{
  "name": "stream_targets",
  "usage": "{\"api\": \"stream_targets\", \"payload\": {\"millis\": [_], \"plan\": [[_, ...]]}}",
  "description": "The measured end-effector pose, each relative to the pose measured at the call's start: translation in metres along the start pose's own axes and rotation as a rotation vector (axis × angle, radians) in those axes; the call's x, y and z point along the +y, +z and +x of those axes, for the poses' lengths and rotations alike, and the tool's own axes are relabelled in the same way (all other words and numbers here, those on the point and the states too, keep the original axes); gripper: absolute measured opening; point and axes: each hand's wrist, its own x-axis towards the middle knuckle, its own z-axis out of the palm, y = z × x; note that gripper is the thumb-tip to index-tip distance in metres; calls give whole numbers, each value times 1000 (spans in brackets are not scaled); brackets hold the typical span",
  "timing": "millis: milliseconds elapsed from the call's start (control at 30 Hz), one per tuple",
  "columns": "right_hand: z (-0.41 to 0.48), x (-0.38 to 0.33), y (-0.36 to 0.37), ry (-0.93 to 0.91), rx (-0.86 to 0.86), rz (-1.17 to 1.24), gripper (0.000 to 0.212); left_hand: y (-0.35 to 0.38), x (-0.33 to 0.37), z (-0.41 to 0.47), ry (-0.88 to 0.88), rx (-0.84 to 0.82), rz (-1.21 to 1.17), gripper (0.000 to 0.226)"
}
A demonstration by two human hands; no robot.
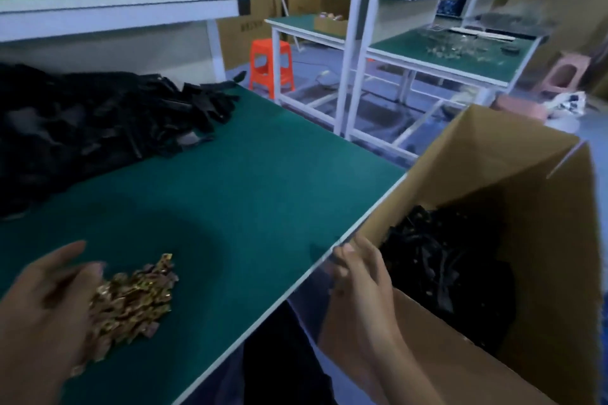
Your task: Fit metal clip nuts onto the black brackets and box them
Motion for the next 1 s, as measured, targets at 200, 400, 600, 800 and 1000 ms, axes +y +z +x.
{"api": "stream_targets", "payload": {"millis": [200,400,600,800,1000], "plan": [[-9,36,107,-281,-467,-411,21,-48,3,6,62,336,-55,21],[-16,75,140,-392,-561,-574,25,-105,-28,45,-45,425,300,30],[-3,91,144,-367,-472,-596,26,-121,-30,101,-16,539,653,69],[1,96,146,-393,-455,-596,23,-137,-26,138,49,407,1142,25],[-4,84,150,-424,-555,-604,23,-151,32,111,332,747,669,19]]}}
